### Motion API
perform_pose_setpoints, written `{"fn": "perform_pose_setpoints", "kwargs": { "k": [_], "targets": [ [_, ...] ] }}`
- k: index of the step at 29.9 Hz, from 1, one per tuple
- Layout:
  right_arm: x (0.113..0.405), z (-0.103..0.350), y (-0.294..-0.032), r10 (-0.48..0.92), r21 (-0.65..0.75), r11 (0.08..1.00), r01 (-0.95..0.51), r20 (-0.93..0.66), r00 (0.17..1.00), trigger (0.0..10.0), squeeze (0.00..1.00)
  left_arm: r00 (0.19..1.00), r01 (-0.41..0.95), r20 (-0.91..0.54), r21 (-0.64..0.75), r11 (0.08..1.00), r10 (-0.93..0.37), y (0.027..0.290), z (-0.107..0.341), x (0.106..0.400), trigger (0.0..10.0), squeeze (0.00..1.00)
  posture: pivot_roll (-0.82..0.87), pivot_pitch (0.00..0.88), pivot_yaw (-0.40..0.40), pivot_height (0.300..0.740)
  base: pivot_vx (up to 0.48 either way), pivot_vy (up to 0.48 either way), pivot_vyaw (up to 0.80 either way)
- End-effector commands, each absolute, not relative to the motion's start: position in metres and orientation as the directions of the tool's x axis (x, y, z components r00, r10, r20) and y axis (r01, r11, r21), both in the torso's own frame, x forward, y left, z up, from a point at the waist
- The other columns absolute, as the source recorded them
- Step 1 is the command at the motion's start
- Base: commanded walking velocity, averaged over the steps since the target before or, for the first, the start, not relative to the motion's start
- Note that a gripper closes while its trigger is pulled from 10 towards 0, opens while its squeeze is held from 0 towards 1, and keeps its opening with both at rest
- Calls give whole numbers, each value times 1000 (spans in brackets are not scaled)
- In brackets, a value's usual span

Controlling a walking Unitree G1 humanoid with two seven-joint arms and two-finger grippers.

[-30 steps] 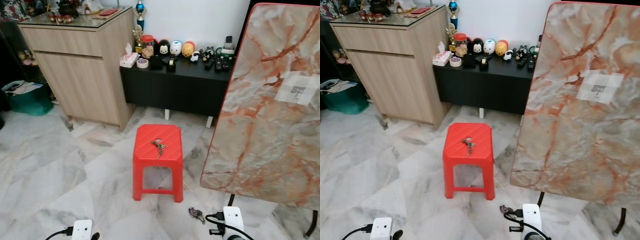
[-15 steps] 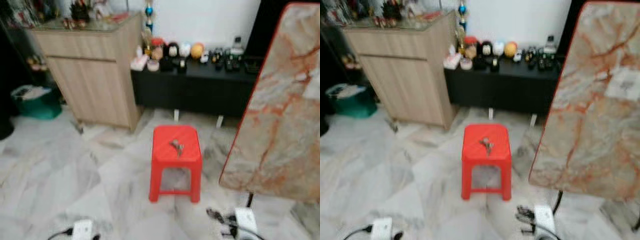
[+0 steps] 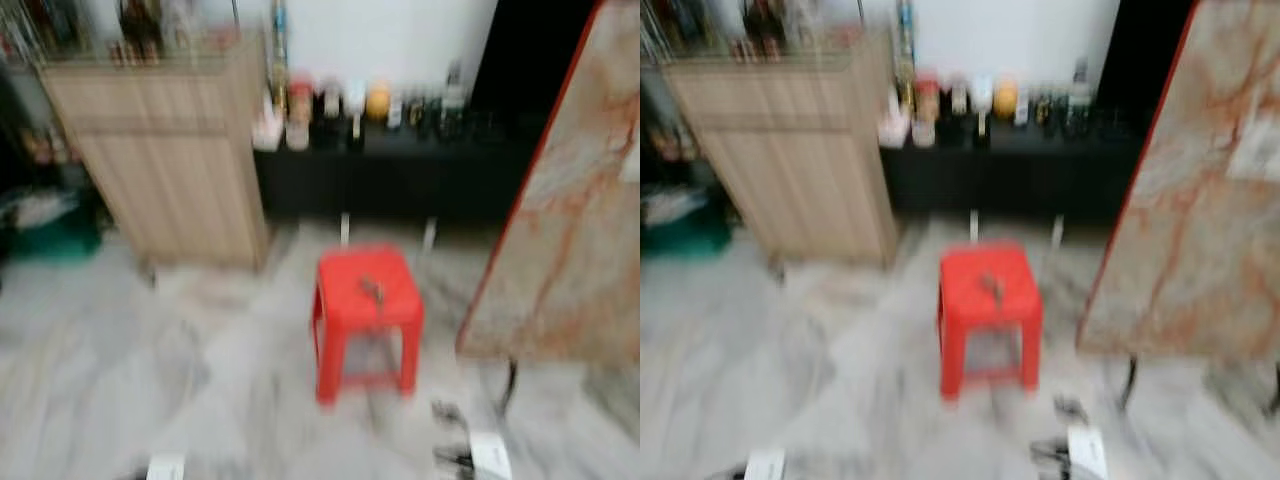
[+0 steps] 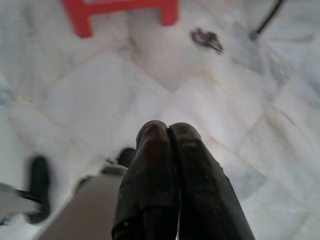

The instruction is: Hang keys on a hook

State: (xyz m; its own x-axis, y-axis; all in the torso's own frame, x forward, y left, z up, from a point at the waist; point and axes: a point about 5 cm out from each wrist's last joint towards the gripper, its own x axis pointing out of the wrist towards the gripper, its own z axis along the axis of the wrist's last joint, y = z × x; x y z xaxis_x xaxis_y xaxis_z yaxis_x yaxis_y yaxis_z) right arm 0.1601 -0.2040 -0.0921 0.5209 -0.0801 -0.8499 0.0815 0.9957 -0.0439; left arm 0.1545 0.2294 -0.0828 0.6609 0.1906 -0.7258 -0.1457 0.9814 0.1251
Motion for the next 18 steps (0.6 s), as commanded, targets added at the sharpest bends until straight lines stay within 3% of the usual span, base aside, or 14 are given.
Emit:
{"fn": "perform_pose_setpoints", "kwargs": {
  "k": [1, 12, 18],
  "targets": [
    [166, -91, -198, -66, -31, 997, 73, -841, 537, 10000, 0, 629, -165, -747, 142, 976, 215, 238, -86, 144, 10000, 0, 41, 0, 9, 740, 0, 0, 0],
    [166, -91, -195, -63, -28, 997, 72, -842, 535, 10000, 0, 653, -185, -724, 133, 974, 222, 241, -81, 151, 10000, 0, 46, 0, 8, 740, 0, 0, 0],
    [166, -89, -207, -78, -38, 996, 85, -837, 541, 10000, 0, 685, -192, -692, 130, 973, 227, 241, -76, 162, 10000, 0, 55, 0, 4, 740, 0, 0, 0]
  ]
}}
